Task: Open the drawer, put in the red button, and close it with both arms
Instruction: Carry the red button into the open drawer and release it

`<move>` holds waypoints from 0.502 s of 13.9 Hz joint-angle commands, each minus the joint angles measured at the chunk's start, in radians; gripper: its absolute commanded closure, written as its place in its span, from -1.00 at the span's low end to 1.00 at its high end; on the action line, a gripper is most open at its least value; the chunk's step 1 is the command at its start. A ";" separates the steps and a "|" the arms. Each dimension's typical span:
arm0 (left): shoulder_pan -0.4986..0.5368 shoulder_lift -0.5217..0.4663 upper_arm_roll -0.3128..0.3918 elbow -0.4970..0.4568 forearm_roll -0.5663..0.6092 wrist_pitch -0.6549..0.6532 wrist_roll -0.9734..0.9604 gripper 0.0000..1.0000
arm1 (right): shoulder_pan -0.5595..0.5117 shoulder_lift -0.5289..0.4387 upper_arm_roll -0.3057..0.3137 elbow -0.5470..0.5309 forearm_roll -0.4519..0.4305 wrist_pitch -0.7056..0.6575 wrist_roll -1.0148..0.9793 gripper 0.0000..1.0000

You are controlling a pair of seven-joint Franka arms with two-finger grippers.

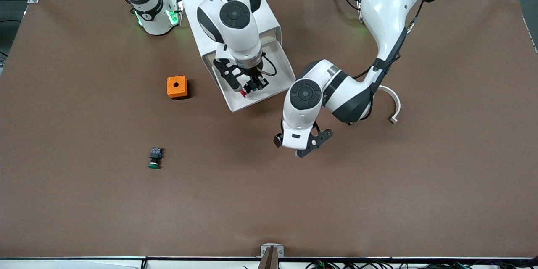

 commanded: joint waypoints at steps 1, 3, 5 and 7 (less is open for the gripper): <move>0.016 -0.034 -0.037 -0.043 0.024 0.009 -0.002 -0.99 | 0.037 0.027 -0.015 0.008 0.001 0.022 0.057 0.99; 0.016 -0.036 -0.044 -0.054 0.024 0.009 -0.001 -0.99 | 0.038 0.030 -0.015 0.011 -0.001 0.021 0.069 0.50; 0.015 -0.041 -0.045 -0.057 0.024 0.008 -0.005 -0.99 | 0.026 0.027 -0.017 0.021 0.002 0.010 0.057 -1.00; 0.015 -0.057 -0.047 -0.082 0.024 0.008 0.004 -0.99 | -0.003 0.015 -0.020 0.035 0.002 -0.007 -0.006 -1.00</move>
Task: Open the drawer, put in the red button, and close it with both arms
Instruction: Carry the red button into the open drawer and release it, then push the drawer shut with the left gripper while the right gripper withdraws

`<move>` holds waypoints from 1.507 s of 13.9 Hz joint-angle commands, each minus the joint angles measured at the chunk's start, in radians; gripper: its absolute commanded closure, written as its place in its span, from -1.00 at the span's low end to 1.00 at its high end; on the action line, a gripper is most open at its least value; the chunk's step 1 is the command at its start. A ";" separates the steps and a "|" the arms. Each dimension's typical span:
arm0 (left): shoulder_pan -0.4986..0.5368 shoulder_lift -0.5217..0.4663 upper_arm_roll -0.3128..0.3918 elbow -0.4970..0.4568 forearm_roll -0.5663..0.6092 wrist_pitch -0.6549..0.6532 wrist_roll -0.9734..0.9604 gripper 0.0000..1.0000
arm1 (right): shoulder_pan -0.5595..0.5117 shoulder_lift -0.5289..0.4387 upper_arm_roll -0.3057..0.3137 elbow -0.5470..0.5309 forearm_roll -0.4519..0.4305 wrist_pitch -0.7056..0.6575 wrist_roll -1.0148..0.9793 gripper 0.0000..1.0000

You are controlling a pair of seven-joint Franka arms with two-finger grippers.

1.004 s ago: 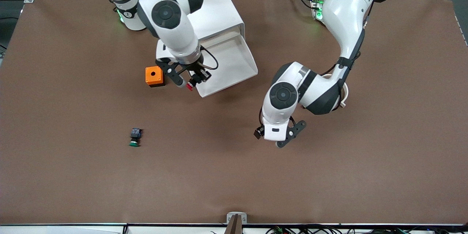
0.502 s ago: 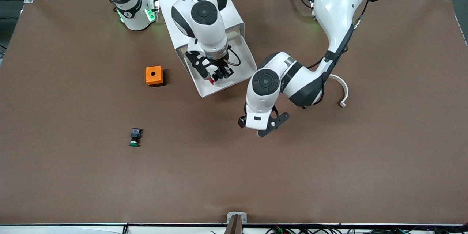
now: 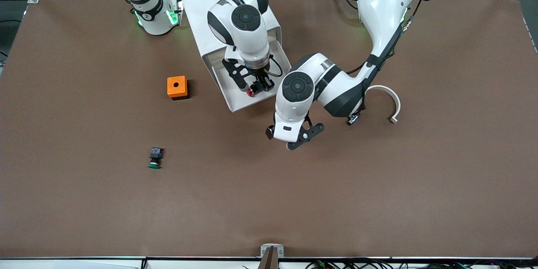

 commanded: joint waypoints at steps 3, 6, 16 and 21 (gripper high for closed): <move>0.015 -0.047 -0.043 -0.075 0.019 0.006 -0.009 -0.99 | -0.117 -0.034 -0.006 0.137 0.003 -0.247 -0.305 -1.00; 0.015 -0.049 -0.083 -0.093 0.016 0.006 -0.012 -0.99 | -0.267 -0.083 -0.004 0.220 0.009 -0.455 -0.639 -1.00; -0.001 -0.033 -0.204 -0.126 0.009 -0.011 -0.007 -0.99 | -0.766 -0.247 -0.007 0.227 -0.098 -0.748 -1.662 -1.00; -0.037 -0.030 -0.219 -0.152 -0.005 -0.014 -0.009 -0.99 | -0.966 -0.243 -0.006 0.247 -0.103 -0.788 -1.894 -1.00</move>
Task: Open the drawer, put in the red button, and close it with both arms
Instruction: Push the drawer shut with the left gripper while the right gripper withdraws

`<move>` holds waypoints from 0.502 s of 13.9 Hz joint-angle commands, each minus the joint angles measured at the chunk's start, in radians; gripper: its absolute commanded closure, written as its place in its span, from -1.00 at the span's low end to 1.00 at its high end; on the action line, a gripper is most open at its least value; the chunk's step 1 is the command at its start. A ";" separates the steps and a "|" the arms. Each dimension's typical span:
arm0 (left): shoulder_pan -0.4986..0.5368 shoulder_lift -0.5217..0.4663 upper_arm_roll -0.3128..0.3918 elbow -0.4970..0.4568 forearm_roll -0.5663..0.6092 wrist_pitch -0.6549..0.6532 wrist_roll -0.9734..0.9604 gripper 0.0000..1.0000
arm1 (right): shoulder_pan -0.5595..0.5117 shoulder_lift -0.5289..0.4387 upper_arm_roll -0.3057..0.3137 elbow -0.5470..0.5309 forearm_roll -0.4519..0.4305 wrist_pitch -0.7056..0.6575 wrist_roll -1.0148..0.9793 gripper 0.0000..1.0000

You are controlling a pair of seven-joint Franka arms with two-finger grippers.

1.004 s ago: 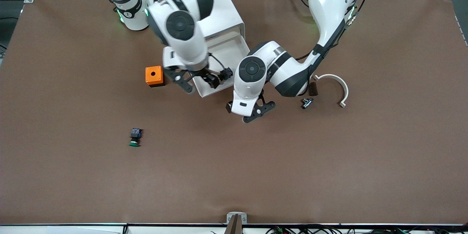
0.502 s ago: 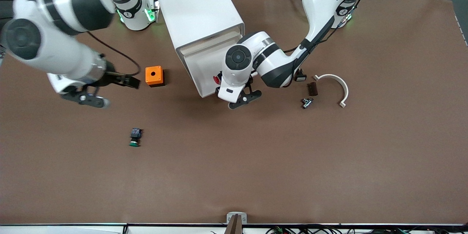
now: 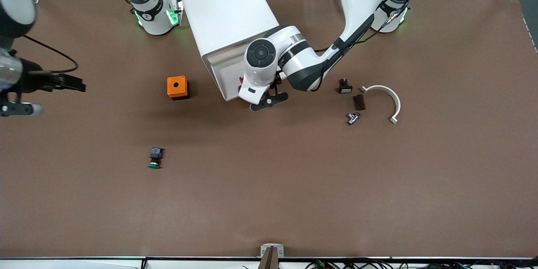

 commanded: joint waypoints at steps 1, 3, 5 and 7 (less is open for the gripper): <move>-0.013 -0.015 -0.005 -0.032 -0.031 -0.010 -0.004 -0.99 | -0.063 0.000 0.024 0.005 -0.005 -0.021 -0.032 -1.00; -0.014 -0.015 -0.010 -0.044 -0.102 -0.010 -0.004 -0.99 | -0.063 0.003 0.024 0.007 -0.008 -0.028 -0.020 -1.00; -0.019 -0.013 -0.021 -0.051 -0.139 -0.010 -0.003 -0.99 | -0.064 0.003 0.025 0.016 -0.042 -0.031 -0.020 -1.00; -0.033 -0.006 -0.022 -0.053 -0.191 -0.010 -0.003 -0.99 | -0.069 0.004 0.025 0.036 -0.050 -0.031 -0.023 -1.00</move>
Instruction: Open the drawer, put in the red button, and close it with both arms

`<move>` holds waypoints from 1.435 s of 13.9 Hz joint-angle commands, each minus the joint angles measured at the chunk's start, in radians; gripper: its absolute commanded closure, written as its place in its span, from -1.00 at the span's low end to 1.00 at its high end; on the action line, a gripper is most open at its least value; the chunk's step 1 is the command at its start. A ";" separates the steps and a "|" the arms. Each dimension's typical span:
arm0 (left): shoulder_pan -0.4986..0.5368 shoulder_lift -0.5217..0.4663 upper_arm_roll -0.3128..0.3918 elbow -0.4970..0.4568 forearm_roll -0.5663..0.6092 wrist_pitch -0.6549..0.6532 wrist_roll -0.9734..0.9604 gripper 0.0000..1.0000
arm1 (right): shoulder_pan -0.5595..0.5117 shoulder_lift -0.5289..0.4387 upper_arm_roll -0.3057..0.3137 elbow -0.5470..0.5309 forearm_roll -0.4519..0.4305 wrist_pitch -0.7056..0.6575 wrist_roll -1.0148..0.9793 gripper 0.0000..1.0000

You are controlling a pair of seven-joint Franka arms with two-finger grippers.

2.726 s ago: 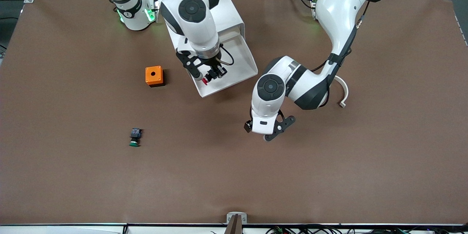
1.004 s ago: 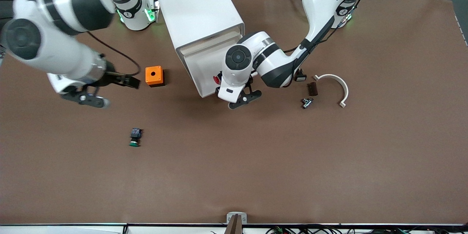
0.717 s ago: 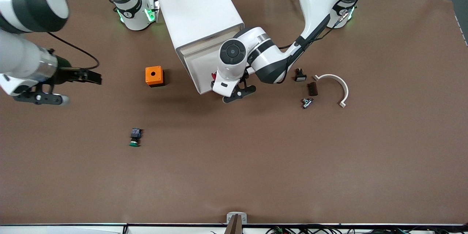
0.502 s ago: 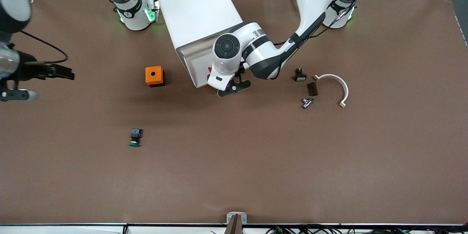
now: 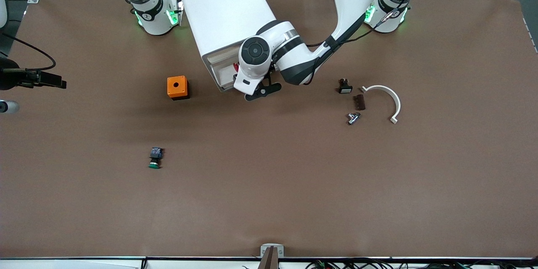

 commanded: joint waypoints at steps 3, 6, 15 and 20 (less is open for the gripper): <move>-0.031 0.007 -0.006 -0.013 -0.114 -0.008 0.000 -0.99 | -0.012 0.006 0.012 0.059 -0.023 -0.014 0.000 -1.00; -0.041 0.014 -0.006 -0.014 -0.162 -0.010 -0.003 -0.99 | -0.012 0.006 0.012 0.124 -0.012 -0.014 0.002 -1.00; 0.149 -0.083 -0.002 0.001 -0.147 -0.010 0.020 -0.99 | -0.006 -0.066 0.017 0.069 0.003 -0.047 0.000 -1.00; 0.371 -0.244 -0.006 -0.010 -0.150 -0.256 0.554 -0.99 | -0.009 -0.114 0.012 0.010 0.002 -0.045 0.008 -1.00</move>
